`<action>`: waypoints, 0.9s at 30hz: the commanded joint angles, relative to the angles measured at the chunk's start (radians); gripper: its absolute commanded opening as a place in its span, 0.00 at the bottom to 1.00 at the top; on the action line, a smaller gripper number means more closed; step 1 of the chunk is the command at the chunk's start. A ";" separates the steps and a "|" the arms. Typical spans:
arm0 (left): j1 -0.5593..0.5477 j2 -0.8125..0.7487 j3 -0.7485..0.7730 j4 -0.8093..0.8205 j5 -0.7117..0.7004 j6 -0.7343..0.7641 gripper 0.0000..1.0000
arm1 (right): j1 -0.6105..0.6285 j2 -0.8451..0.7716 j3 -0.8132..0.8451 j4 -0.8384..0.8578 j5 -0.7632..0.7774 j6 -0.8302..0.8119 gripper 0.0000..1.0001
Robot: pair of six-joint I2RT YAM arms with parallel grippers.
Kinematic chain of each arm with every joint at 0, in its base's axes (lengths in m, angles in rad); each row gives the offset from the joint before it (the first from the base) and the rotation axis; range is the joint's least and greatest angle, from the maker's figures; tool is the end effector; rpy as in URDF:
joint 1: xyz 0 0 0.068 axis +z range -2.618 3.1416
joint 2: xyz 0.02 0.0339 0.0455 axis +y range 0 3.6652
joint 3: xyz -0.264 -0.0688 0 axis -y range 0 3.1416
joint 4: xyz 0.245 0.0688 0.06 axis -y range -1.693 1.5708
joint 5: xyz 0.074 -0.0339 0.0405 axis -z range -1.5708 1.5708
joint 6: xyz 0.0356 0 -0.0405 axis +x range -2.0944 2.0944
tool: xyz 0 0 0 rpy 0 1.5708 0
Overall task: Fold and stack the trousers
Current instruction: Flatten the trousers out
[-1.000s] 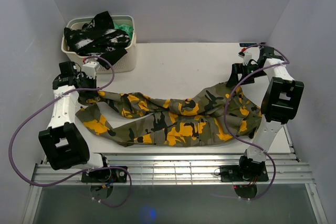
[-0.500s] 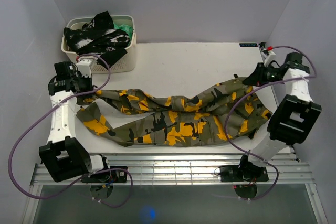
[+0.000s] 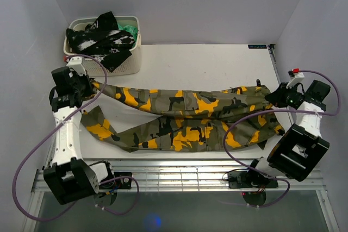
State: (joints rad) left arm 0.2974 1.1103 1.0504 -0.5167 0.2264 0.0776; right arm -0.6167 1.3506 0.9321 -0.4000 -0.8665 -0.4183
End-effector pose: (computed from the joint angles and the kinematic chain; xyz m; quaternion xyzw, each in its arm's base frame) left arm 0.2337 0.0633 0.3360 -0.0422 0.8740 -0.0092 0.4840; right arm 0.2416 -0.1380 0.2555 -0.0699 0.8553 0.1744 0.4829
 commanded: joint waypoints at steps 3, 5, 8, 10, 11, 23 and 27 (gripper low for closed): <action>0.011 0.181 -0.021 0.354 0.028 -0.047 0.38 | 0.038 0.064 0.046 0.429 0.237 0.185 0.08; 0.014 0.227 0.016 0.359 0.024 -0.047 0.60 | 0.052 0.087 0.059 0.460 0.309 0.197 0.08; 0.017 0.275 0.118 0.223 0.024 -0.030 0.75 | 0.077 0.105 0.079 0.467 0.383 0.173 0.23; 0.022 0.278 0.144 0.152 0.010 0.011 0.82 | 0.104 0.122 0.099 0.434 0.421 0.116 0.55; 0.026 0.273 0.143 0.100 0.007 0.031 0.84 | 0.112 0.140 0.103 0.402 0.470 0.104 0.74; 0.163 0.371 0.102 -0.344 0.137 0.474 0.98 | 0.182 0.171 0.346 -0.310 0.402 -0.313 0.98; 0.167 0.477 0.118 -0.295 0.062 0.495 0.98 | 0.242 0.191 0.317 -0.508 0.443 -0.404 0.96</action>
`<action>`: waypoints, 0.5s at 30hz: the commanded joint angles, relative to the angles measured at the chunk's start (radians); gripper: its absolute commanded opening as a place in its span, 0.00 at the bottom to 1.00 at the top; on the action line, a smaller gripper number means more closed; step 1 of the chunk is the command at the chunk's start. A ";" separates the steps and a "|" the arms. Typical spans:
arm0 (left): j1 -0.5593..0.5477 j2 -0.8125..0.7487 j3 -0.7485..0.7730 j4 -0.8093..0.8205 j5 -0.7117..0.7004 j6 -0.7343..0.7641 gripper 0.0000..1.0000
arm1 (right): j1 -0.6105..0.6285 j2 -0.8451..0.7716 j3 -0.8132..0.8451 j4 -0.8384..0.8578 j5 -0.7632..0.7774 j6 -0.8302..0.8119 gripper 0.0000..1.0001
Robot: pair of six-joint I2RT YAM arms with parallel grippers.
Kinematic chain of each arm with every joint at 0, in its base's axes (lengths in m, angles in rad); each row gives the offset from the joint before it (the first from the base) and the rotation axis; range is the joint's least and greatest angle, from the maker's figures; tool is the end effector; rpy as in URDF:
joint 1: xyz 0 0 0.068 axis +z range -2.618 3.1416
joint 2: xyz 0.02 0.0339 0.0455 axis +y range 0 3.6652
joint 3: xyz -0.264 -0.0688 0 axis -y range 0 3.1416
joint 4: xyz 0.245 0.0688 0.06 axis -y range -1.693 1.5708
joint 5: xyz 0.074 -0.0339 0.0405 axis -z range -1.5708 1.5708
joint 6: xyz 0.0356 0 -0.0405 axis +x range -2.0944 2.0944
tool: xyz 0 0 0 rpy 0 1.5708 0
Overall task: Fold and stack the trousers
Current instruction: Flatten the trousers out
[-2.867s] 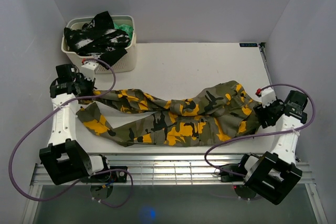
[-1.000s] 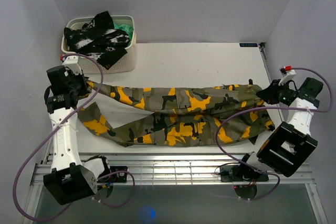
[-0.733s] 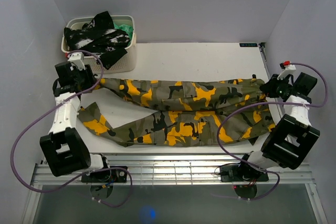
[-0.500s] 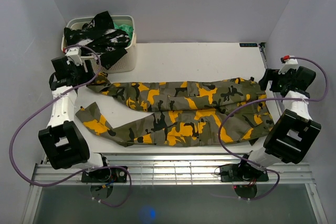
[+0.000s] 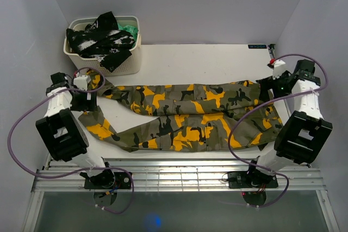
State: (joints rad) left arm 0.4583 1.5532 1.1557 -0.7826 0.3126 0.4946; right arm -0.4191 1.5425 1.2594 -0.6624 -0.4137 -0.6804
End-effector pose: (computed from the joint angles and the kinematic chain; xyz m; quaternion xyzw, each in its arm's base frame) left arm 0.2789 0.1254 0.2382 0.0478 0.9683 -0.0478 0.2404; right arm 0.3045 -0.1200 0.2801 -0.1840 0.9151 0.0094 0.3588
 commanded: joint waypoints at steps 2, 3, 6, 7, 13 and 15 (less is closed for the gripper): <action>0.005 0.091 0.015 0.012 -0.061 0.084 0.98 | 0.066 -0.004 -0.055 -0.240 0.039 -0.160 0.95; 0.006 0.106 0.013 0.029 -0.073 0.097 0.97 | 0.069 -0.004 -0.105 -0.226 0.055 -0.168 0.95; 0.005 0.166 0.004 0.089 -0.133 0.127 0.91 | 0.077 0.022 -0.159 -0.201 0.113 -0.194 0.93; 0.005 0.177 0.002 0.103 -0.138 0.157 0.90 | 0.078 0.042 -0.190 -0.180 0.142 -0.197 0.92; 0.008 0.222 0.001 0.094 -0.116 0.219 0.46 | 0.078 0.080 -0.317 -0.071 0.248 -0.222 0.86; 0.017 0.216 0.025 0.085 -0.106 0.184 0.24 | 0.077 0.082 -0.336 -0.040 0.265 -0.225 0.84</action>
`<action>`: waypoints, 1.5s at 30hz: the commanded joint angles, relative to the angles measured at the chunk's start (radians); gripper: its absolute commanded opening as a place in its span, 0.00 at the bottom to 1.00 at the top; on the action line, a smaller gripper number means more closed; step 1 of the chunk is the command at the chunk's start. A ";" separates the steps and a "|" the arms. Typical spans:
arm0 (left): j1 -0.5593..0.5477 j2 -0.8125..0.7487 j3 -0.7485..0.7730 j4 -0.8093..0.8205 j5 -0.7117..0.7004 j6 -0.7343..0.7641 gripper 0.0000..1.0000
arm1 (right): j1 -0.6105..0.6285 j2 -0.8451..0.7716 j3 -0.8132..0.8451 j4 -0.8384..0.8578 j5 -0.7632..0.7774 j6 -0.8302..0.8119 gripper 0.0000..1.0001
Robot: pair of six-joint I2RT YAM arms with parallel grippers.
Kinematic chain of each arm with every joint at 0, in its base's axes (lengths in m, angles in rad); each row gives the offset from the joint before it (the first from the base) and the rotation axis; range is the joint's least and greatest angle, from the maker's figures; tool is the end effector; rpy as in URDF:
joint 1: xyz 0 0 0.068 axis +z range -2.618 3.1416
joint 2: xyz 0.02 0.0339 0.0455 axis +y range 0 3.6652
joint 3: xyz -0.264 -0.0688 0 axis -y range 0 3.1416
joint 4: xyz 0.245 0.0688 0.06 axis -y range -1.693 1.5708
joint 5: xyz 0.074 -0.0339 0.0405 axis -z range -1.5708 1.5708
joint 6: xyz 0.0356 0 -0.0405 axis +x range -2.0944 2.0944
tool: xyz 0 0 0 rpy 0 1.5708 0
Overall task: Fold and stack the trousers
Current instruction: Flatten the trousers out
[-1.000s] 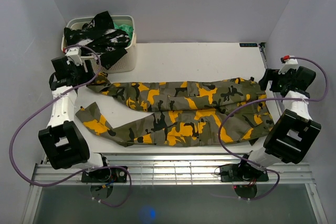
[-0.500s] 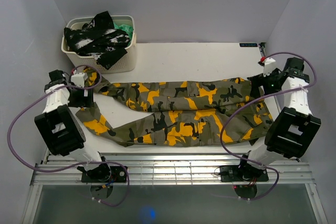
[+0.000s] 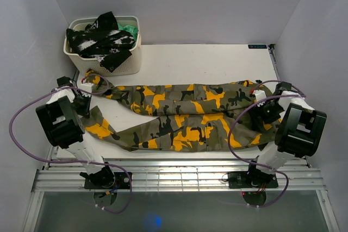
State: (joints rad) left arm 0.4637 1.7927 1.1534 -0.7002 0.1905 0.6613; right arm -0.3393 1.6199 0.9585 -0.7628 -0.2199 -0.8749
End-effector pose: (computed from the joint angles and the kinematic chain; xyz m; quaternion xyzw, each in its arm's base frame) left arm 0.3031 0.1440 0.1669 0.1085 0.9829 -0.0187 0.1475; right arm 0.2657 -0.0855 0.1665 -0.2701 0.9538 0.0484 0.1222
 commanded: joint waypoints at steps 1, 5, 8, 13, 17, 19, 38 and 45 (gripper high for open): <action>0.032 -0.042 0.040 -0.013 0.023 -0.005 0.09 | -0.003 -0.002 -0.043 0.066 0.079 -0.035 0.84; 0.118 -0.111 0.147 -0.120 0.085 -0.155 0.00 | -0.006 -0.031 -0.066 0.076 0.080 -0.044 0.83; 0.187 -0.182 0.247 -0.209 0.084 -0.233 0.00 | -0.004 -0.051 -0.067 0.079 0.088 -0.050 0.83; 0.214 -0.248 0.364 -0.343 -0.008 -0.374 0.00 | -0.009 -0.095 -0.063 0.091 0.102 -0.055 0.83; 0.214 -0.066 0.483 -0.465 -0.040 -0.581 0.00 | -0.010 -0.097 -0.050 0.111 0.106 -0.041 0.83; 0.214 0.031 0.537 -0.522 -0.048 -0.737 0.00 | -0.013 -0.078 -0.034 0.115 0.106 -0.030 0.83; 0.214 -0.107 0.404 -0.289 0.259 -0.027 0.96 | -0.021 -0.107 0.017 0.005 0.010 -0.081 0.84; 0.219 -0.154 0.166 -0.195 0.147 0.239 0.75 | -0.021 -0.123 0.049 -0.113 -0.059 -0.150 0.81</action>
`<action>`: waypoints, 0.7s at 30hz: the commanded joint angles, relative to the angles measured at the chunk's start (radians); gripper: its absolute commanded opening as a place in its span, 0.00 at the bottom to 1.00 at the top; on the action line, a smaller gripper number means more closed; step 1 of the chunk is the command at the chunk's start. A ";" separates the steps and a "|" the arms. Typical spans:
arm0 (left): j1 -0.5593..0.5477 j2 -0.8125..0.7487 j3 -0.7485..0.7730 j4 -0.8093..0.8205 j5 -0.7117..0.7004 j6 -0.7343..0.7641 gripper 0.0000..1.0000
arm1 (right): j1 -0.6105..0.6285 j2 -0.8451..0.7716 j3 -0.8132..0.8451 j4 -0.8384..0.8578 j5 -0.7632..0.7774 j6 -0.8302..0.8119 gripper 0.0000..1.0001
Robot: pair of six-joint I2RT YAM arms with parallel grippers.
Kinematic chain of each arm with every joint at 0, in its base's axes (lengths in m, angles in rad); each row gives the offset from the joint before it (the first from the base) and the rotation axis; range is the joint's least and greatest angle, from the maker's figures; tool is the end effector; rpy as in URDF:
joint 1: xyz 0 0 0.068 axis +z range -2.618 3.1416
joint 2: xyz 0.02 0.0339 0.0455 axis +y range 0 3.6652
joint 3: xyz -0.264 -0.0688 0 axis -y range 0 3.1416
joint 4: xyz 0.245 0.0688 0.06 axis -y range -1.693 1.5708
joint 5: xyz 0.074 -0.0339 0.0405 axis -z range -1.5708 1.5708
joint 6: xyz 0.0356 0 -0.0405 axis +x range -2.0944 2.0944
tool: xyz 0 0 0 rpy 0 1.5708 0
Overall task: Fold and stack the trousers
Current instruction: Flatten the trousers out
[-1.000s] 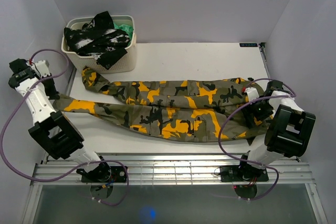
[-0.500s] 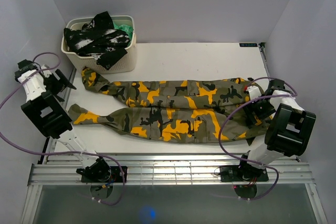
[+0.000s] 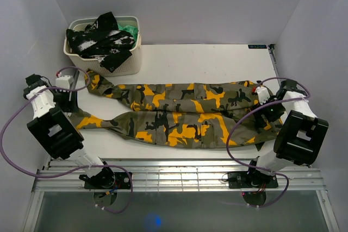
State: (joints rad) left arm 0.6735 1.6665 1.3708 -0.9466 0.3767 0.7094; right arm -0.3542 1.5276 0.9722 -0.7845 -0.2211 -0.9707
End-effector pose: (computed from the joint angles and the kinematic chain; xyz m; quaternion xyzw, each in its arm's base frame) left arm 0.2674 0.1966 0.2609 0.0480 0.9684 -0.0399 0.2415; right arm 0.2590 -0.0875 0.1932 -0.3116 0.9369 0.0160 0.1577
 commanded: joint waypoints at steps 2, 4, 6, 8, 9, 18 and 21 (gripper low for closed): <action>0.011 -0.033 -0.088 0.065 -0.029 0.311 0.73 | -0.006 -0.030 0.040 -0.111 -0.057 -0.065 0.81; 0.011 -0.021 -0.081 0.077 -0.022 0.381 0.73 | -0.005 -0.026 0.049 -0.125 -0.055 -0.071 0.81; 0.012 0.005 -0.035 0.066 -0.033 0.462 0.73 | -0.006 -0.021 0.066 -0.143 -0.055 -0.072 0.81; 0.015 0.056 0.011 0.042 -0.035 0.501 0.73 | -0.006 -0.017 0.080 -0.153 -0.057 -0.068 0.81; 0.014 0.076 0.054 0.020 -0.048 0.524 0.73 | -0.006 -0.014 0.083 -0.159 -0.060 -0.066 0.81; 0.023 0.220 0.137 -0.119 -0.065 0.568 0.70 | -0.005 -0.006 0.086 -0.165 -0.041 -0.063 0.81; 0.026 0.225 0.126 -0.144 -0.041 0.568 0.68 | -0.005 -0.004 0.077 -0.157 -0.024 -0.068 0.80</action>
State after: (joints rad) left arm 0.6918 1.9076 1.4750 -1.0172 0.2951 1.2407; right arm -0.3542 1.5230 1.0317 -0.9180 -0.2558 -1.0035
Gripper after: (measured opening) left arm 0.685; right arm 0.807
